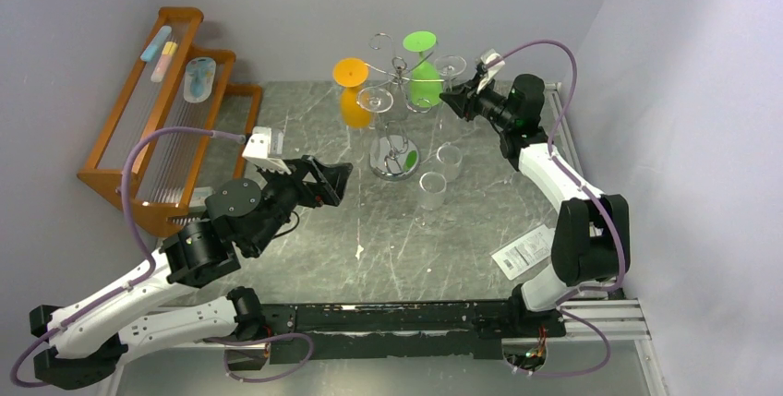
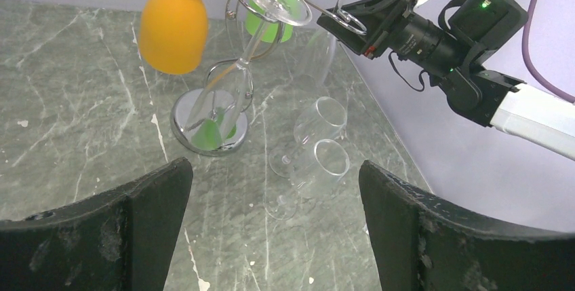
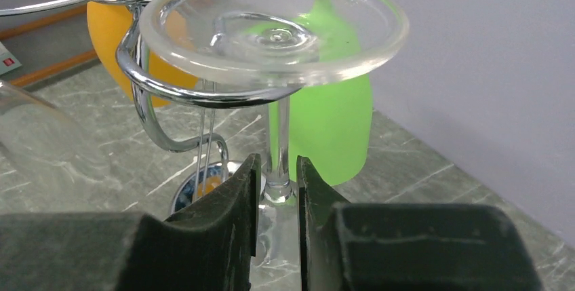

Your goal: Place the wine glass upside down on the wine glass rack

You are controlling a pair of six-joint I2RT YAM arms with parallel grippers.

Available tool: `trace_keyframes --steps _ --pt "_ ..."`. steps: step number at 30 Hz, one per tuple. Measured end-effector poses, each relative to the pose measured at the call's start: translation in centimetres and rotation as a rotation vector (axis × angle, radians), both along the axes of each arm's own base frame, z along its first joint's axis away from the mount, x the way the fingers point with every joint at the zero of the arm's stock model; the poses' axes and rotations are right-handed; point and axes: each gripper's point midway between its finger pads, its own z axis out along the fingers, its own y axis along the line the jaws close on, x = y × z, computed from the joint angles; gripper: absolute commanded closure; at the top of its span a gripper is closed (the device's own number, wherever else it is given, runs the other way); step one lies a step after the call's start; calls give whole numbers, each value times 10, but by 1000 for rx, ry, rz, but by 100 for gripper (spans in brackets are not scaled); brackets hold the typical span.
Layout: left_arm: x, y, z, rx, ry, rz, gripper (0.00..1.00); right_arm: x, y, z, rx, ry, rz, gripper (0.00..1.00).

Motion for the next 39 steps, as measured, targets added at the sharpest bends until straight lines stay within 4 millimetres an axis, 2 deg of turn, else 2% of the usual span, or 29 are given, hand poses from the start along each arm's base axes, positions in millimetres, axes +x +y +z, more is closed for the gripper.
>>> trace_keyframes --steps 6,8,13,17,24,28,34,39 --pt "1 -2 -2 9 4 0 4 0 0 0 -2 7 -2 52" --pt "1 -2 -4 14 7 0 3 0 0 -3 0 21 -3 49" --pt "1 -2 -6 21 11 0 3 -3 -2 -1 12 33 -20 43" --pt "-1 1 -5 20 10 -1 3 -14 -11 6 28 30 -74 40" --pt "-8 14 4 -13 -8 -5 3 -41 -34 40 81 0 -217 34" --pt "-10 16 -2 11 6 -11 3 -56 -54 51 147 45 -346 32" --pt "-12 16 -22 73 46 -17 3 -94 -79 37 262 227 -523 30" --pt "-14 16 -41 109 65 -27 3 -122 -83 5 328 454 -601 33"
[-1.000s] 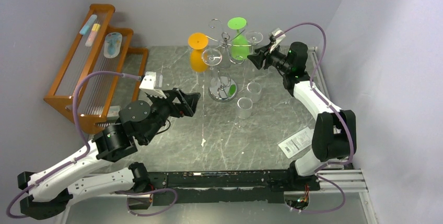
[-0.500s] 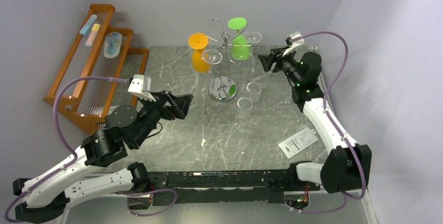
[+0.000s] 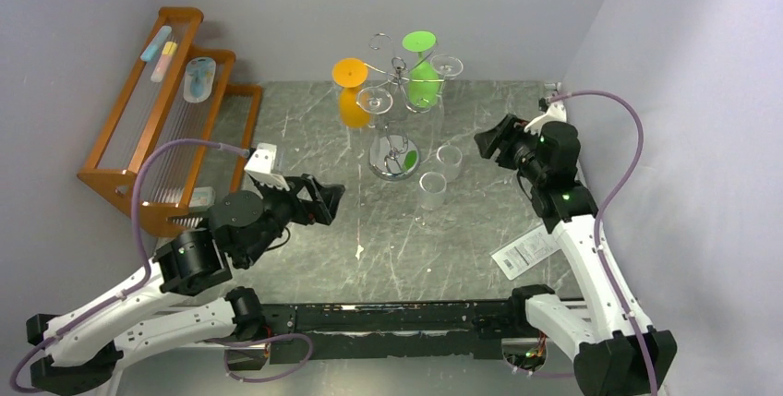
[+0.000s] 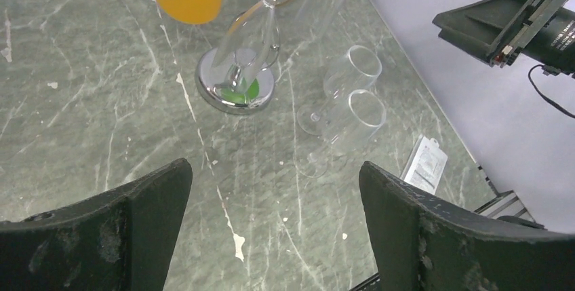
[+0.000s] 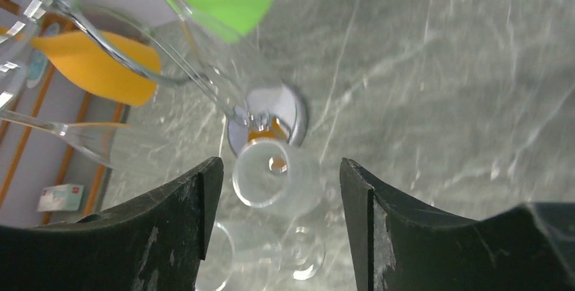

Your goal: Place the wine glass upside down on the wine glass rack

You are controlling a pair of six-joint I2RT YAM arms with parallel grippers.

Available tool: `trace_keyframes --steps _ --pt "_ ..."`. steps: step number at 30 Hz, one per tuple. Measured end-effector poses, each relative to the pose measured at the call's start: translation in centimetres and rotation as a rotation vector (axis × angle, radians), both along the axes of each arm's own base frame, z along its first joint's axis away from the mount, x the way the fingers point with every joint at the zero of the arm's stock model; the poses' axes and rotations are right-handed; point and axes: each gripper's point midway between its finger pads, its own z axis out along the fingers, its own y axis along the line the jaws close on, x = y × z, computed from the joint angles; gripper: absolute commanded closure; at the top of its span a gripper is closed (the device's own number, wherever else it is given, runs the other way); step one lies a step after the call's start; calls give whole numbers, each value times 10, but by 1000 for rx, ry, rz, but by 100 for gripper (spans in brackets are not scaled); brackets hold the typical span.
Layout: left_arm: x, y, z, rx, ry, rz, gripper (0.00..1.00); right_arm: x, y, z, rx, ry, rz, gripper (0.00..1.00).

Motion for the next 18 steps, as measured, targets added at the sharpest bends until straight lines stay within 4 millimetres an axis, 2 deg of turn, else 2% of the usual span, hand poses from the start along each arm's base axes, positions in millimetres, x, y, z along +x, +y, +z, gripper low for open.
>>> trace_keyframes --steps 5,7,14,18 --pt "0 -9 -17 47 16 -32 3 -20 4 -52 94 201 -30 33" --pt "1 -13 -22 62 20 -44 3 -25 7 -67 112 258 -37 33" --pt "8 -28 -36 135 28 -59 3 -24 37 -103 102 388 -37 37" --pt "12 -35 -47 185 44 -63 3 -17 45 -110 80 408 -80 42"
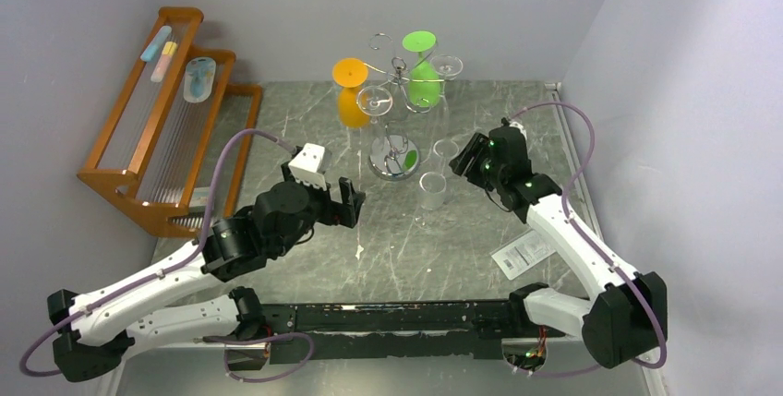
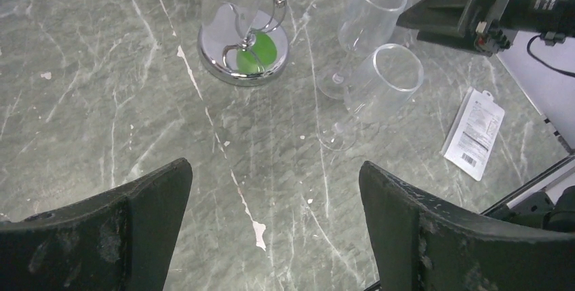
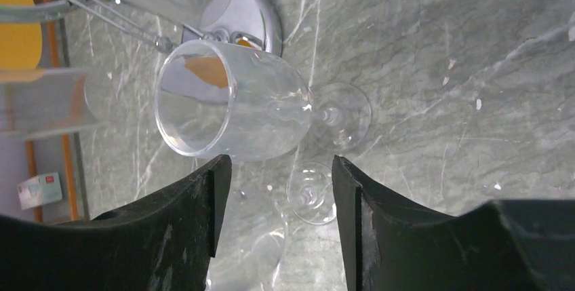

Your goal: Place the wine glass upside down on the wine glass rack

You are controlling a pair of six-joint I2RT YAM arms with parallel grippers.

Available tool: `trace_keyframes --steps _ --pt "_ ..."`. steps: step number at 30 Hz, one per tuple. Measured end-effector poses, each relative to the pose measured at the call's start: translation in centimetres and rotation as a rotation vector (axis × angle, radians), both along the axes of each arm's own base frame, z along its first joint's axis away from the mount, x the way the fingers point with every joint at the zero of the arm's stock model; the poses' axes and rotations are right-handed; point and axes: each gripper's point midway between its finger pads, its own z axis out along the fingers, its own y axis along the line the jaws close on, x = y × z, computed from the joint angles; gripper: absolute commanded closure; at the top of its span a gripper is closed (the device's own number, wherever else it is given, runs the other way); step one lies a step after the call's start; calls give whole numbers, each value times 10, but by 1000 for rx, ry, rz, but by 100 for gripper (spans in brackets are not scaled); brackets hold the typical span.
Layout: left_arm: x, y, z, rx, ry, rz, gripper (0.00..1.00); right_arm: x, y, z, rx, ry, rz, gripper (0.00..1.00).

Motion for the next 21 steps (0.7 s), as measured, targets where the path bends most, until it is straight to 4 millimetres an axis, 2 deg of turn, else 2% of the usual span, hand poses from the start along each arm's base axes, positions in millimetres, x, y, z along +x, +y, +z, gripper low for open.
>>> trace_keyframes --steps 8,17,21 --pt "3 -2 0 12 1 7 3 18 -6 18 -40 -47 -91 42" --pt "4 0 2 8 -4 18 3 12 -8 42 -15 -111 -104 41" --pt "4 1 3 4 -7 22 3 14 -9 40 -25 -105 -111 42"
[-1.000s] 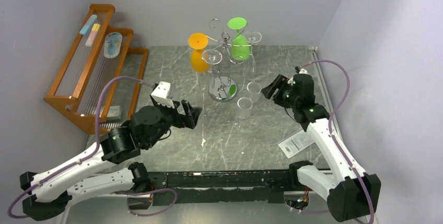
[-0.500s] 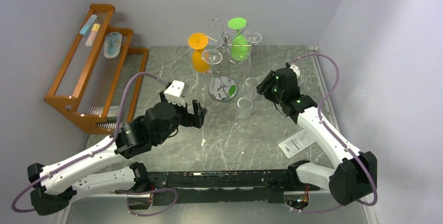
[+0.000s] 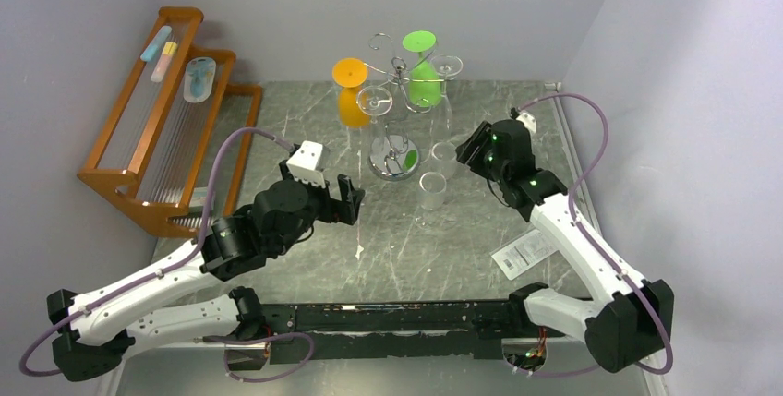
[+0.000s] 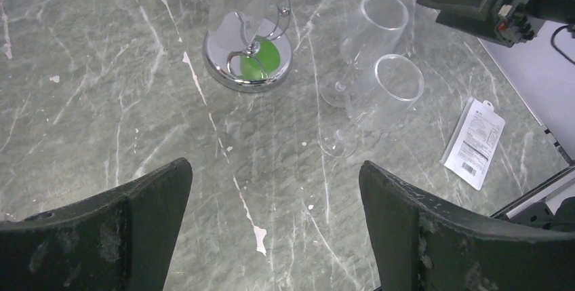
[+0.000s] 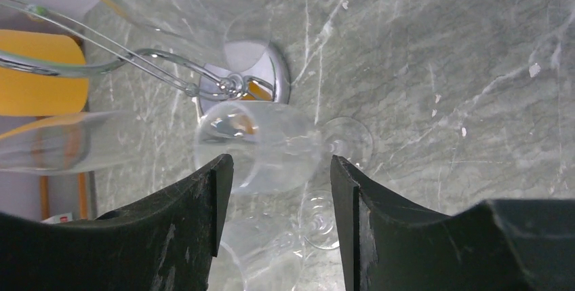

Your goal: Place the wine glass upside down on the wine glass rack

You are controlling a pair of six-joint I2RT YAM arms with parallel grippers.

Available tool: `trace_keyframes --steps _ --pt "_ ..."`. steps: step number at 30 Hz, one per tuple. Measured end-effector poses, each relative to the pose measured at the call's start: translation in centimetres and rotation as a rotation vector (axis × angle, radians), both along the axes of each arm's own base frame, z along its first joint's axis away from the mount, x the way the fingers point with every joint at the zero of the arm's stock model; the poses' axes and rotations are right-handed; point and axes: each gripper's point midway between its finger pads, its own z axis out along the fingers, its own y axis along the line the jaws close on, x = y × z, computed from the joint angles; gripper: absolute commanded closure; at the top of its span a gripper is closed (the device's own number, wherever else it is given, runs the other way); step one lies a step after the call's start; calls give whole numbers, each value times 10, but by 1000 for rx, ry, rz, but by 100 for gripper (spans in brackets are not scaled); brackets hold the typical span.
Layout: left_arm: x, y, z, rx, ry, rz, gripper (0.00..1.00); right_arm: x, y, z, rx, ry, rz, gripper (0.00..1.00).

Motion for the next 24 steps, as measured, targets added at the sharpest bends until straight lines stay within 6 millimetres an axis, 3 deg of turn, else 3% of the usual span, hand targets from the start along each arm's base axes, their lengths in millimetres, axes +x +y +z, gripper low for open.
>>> trace_keyframes --steps 7,11,24 --pt "-1 2 2 -10 1 3 3 5 3 -29 -74 83 43 42" --pt "-2 3 1 -12 5 5 3 5 6 -34 -97 104 77 41" --pt "-3 4 1 -23 16 11 3 -1 5 -1 -82 29 89 45"
